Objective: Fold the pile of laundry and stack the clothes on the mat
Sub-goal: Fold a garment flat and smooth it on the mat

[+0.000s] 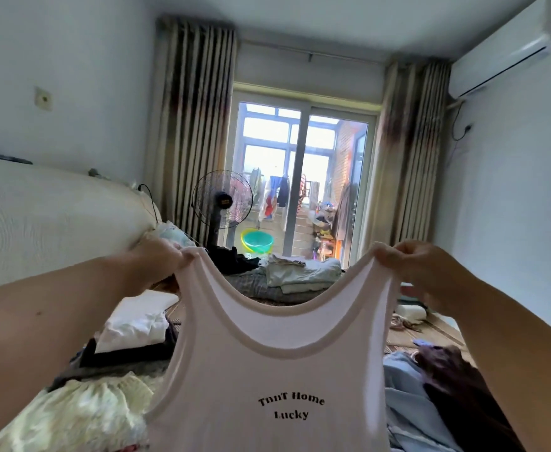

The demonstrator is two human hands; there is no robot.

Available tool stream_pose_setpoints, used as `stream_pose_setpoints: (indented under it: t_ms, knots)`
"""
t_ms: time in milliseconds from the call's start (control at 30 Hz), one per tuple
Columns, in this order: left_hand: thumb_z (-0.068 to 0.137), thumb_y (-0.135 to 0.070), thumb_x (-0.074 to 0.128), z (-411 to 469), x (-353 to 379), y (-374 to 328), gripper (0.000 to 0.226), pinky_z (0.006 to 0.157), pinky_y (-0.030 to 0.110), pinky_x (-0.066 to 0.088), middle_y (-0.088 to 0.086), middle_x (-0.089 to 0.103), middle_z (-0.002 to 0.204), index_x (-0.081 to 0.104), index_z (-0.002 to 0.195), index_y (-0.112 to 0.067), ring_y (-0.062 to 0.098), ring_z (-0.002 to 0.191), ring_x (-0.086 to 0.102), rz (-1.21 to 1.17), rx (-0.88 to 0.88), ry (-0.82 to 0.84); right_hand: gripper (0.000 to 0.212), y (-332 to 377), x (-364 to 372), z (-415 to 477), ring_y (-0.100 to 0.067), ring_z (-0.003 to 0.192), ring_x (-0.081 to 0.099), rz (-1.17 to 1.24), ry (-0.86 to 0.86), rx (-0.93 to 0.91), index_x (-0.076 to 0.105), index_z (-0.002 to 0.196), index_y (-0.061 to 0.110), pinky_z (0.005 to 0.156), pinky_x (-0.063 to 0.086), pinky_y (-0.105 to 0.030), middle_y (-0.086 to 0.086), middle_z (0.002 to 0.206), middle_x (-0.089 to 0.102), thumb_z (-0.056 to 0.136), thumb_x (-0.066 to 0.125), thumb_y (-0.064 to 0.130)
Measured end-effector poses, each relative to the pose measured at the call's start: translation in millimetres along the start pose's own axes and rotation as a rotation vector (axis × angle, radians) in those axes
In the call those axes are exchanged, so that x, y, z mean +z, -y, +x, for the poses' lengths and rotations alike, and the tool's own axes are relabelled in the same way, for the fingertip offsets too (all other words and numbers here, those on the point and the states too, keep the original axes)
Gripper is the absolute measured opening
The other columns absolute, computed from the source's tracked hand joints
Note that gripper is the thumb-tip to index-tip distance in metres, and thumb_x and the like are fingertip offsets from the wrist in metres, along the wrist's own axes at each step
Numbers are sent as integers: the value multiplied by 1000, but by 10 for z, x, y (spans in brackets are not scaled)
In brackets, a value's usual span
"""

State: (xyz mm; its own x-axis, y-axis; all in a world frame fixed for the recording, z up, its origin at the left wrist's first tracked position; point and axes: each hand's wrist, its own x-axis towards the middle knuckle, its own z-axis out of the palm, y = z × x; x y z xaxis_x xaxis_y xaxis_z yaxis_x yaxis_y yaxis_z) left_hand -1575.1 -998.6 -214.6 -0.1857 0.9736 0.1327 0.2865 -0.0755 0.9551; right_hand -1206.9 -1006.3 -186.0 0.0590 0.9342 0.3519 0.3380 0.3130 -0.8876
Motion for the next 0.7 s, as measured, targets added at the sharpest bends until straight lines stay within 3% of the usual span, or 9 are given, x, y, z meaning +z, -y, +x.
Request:
stream_pose_setpoints:
  t_ms: [33, 100, 200, 267, 333, 400, 533, 600, 700]
  knots:
    - [100, -19, 53, 27, 13, -3, 22, 90, 47, 53, 21, 58, 98, 54, 111, 0, 32, 87, 59, -15, -15, -16, 29, 4, 23, 19, -31, 81, 65, 24, -8, 26, 59, 87, 3, 81, 57, -48, -14, 84, 64, 85, 71, 30]
    - [98, -15, 53, 20, 106, -42, 15, 80, 41, 50, 12, 57, 85, 53, 109, -4, 25, 76, 56, -37, -22, -41, 31, 11, 103, 41, -32, 77, 66, -25, -40, 48, 59, 95, 1, 74, 59, -46, -17, 86, 64, 87, 70, 29]
    - [93, -18, 60, -16, 316, -156, 11, 76, 39, 55, 10, 60, 82, 60, 90, -7, 24, 75, 60, 37, 50, -75, 30, 50, 290, 37, -35, 82, 67, -349, -139, -15, 60, 93, 1, 74, 59, -50, -19, 89, 64, 86, 73, 26]
    - [90, -16, 61, -72, 505, -265, 10, 68, 37, 56, 11, 59, 80, 58, 85, -7, 25, 74, 60, 15, 52, -76, 30, 91, 446, 26, -37, 83, 66, -388, -180, -31, 62, 90, -3, 75, 57, -54, -23, 89, 65, 83, 74, 23]
    - [88, -8, 60, -127, 728, -375, 6, 56, 32, 49, 13, 57, 79, 57, 92, -4, 24, 66, 58, -101, -10, -14, 29, 147, 607, -17, -37, 79, 67, -155, -156, 32, 61, 86, -3, 70, 59, -54, -25, 88, 65, 83, 75, 22]
    - [91, -6, 59, -200, 953, -509, 5, 50, 29, 46, 11, 53, 73, 55, 93, -5, 20, 58, 53, -192, -60, 51, 26, 223, 776, -46, -31, 68, 66, 107, -110, 109, 60, 83, -1, 58, 59, -43, -22, 80, 65, 85, 74, 20]
    - [92, -5, 58, -330, 1234, -781, 18, 74, 36, 55, 14, 57, 75, 53, 75, -6, 25, 69, 59, -241, -53, 179, 28, 366, 1018, -125, -14, 31, 46, 300, 37, 110, 54, 72, 4, 39, 45, -21, -6, 42, 49, 94, 63, 18]
    - [91, -6, 61, -375, 1227, -901, 21, 66, 34, 57, 12, 63, 71, 56, 70, -6, 22, 64, 63, -218, -15, 192, 27, 441, 1011, -157, -12, 32, 32, 395, 121, 87, 53, 72, 5, 40, 35, -19, -6, 47, 38, 97, 58, 16]
    - [97, -30, 55, -434, 1090, -1039, 31, 51, 24, 55, 4, 65, 63, 62, 76, -8, 16, 54, 62, -260, 34, 215, 20, 534, 910, -218, -15, 48, 32, 399, 213, 22, 63, 86, -3, 47, 31, -23, -15, 72, 44, 91, 65, 16]
